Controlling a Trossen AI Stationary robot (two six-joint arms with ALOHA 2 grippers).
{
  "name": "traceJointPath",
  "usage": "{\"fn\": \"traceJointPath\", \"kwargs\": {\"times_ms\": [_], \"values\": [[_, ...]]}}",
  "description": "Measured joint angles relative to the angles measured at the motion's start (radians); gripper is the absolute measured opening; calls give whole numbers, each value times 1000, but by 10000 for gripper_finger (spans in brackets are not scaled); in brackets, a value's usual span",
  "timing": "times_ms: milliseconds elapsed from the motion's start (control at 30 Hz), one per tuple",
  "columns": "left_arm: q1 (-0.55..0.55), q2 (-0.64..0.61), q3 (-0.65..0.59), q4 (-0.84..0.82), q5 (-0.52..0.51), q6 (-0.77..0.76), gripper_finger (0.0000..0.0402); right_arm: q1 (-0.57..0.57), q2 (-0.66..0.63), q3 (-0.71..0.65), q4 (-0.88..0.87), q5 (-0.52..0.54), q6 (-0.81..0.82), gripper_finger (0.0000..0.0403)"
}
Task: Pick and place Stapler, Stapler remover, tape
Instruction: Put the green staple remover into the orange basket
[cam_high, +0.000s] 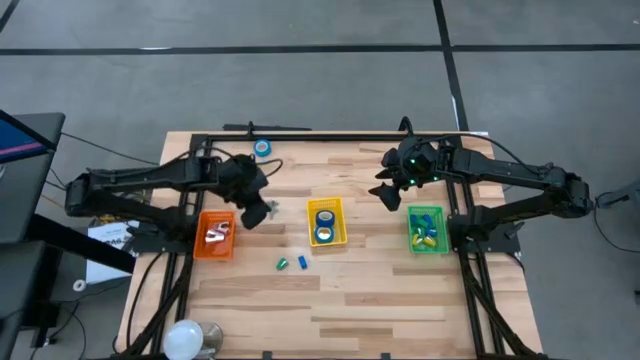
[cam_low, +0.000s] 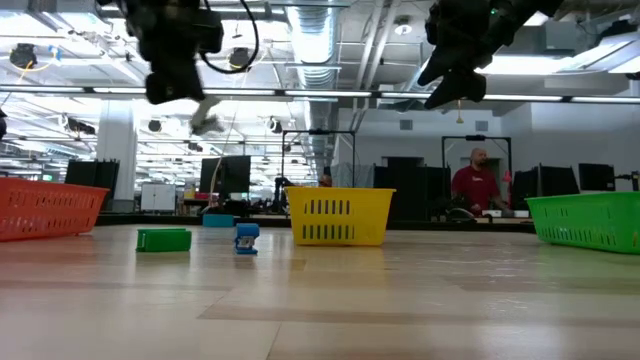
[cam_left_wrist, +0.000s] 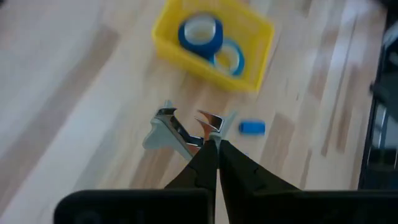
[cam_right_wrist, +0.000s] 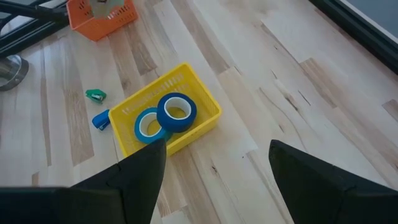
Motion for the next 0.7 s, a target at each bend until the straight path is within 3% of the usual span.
{"fn": "traceJointPath", "kwargs": {"times_ms": [367, 700], "values": [[-121, -16, 0, -95, 37, 31, 2, 0, 0, 0, 2, 0, -5, 276], [-271, -120, 0, -225, 64, 117, 2, 1, 0, 0, 2, 0, -7, 276]]}}
